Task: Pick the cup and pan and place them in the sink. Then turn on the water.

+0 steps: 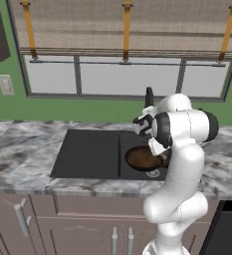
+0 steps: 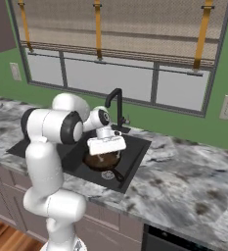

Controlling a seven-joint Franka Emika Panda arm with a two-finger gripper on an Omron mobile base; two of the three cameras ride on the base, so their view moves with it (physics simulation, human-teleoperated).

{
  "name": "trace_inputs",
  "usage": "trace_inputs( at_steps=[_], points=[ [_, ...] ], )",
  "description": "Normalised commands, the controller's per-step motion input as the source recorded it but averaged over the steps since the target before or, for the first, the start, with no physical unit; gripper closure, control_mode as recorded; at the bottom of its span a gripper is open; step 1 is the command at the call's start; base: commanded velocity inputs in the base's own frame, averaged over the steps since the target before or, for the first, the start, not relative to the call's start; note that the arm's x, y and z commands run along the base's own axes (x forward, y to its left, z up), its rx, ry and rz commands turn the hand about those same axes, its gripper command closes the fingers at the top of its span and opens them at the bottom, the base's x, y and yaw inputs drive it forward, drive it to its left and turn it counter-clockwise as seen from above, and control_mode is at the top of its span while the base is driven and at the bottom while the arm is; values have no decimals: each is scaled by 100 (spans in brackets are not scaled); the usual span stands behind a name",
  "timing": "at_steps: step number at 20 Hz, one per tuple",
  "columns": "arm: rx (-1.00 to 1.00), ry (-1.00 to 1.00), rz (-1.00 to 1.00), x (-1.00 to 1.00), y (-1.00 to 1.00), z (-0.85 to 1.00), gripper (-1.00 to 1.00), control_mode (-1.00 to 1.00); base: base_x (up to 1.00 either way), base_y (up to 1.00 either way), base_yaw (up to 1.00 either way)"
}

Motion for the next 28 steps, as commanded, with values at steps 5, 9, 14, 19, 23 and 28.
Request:
trace_inputs(
  at_steps=[5,9,14,19,23,28],
  points=[
    [5,-2,-9,-87,0,29,-100,-100,0,0,0],
    [9,-16,-10,-47,0,71,-100,-100,0,0,0],
    [5,-21,-14,-30,0,81,-100,-100,0,0,0],
    [2,-17,-14,-21,4,76,-100,-100,0,0,0],
    [7,-37,-14,-44,3,44,-100,-100,0,0,0],
    [1,-38,-14,-54,10,44,-100,-100,0,0,0]
  ],
)
